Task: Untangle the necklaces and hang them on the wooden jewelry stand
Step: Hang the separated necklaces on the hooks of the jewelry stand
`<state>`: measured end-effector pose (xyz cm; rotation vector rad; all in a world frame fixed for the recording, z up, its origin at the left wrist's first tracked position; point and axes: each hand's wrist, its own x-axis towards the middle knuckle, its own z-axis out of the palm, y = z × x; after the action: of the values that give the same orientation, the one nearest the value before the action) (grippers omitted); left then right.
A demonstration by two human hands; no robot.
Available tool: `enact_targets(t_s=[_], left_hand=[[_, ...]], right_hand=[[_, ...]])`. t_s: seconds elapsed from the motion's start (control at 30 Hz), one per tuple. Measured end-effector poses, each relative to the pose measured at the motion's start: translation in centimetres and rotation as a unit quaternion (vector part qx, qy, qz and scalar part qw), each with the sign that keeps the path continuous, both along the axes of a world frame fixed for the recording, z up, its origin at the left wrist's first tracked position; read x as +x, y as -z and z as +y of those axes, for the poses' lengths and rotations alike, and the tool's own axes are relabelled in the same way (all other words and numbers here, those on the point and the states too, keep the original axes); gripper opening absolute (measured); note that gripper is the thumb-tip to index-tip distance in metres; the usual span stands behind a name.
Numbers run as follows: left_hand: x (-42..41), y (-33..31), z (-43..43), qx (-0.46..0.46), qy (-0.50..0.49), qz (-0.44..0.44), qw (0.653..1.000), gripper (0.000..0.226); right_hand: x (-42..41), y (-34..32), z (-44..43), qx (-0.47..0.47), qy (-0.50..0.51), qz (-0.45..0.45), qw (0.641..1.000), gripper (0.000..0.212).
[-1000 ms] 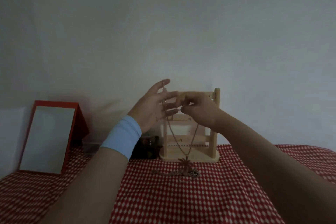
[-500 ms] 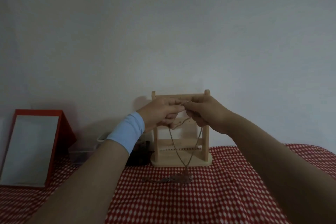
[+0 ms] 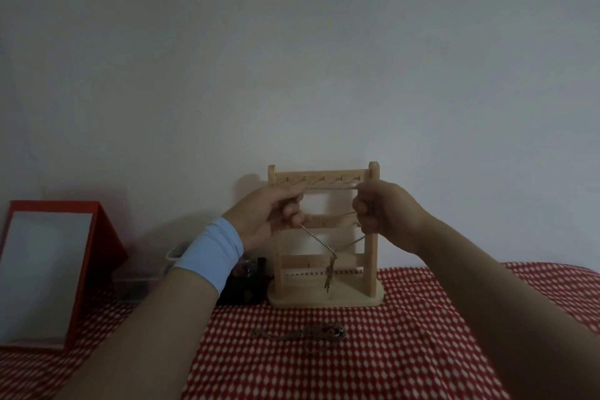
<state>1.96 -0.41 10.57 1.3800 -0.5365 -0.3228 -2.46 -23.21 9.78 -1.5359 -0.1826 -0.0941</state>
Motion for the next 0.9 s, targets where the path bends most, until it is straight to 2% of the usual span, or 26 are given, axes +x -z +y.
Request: enact_targets(t_s=[0.13, 0.23, 0.3, 0.4, 0.5, 0.63, 0.9], left_hand=[[1.5, 0.2, -0.5, -0.060, -0.078, -0.005, 0.995, 0.017], [2.6, -0.1, -1.2, -0.003, -0.204, -0.088, 0.975, 0.014], [3.0, -0.8, -2.0, 0.026, -0.260, -0.113, 0.959, 0.017], [3.6, -1.5, -2.7, 0.087, -0.326, -0.118, 0.934, 0.022], [4.4, -1.3, -2.9, 0.157, -0.376, -0.160, 0.899, 0.034], [5.0, 0.4, -2.7, 0.213, -0.378, -0.202, 0.878, 0.036], [3.4, 4.2, -3.9, 0.277, -0.275, -0.206, 0.897, 0.011]], right_hand=[[1.0, -0.3, 1.0, 0.015, 0.063, -0.039, 0.997, 0.024], [1.8, -1.1, 2.0, 0.002, 0.172, -0.085, 0.981, 0.022], [2.5, -1.5, 2.2, -0.017, 0.237, -0.099, 0.966, 0.020], [3.2, -1.7, 2.6, -0.092, 0.307, -0.109, 0.941, 0.025], [3.5, -1.3, 2.9, -0.166, 0.347, -0.116, 0.916, 0.027], [3.8, 0.5, 2.9, -0.207, 0.351, -0.109, 0.907, 0.033], [3.4, 4.7, 3.6, -0.233, 0.291, -0.078, 0.925, 0.014]])
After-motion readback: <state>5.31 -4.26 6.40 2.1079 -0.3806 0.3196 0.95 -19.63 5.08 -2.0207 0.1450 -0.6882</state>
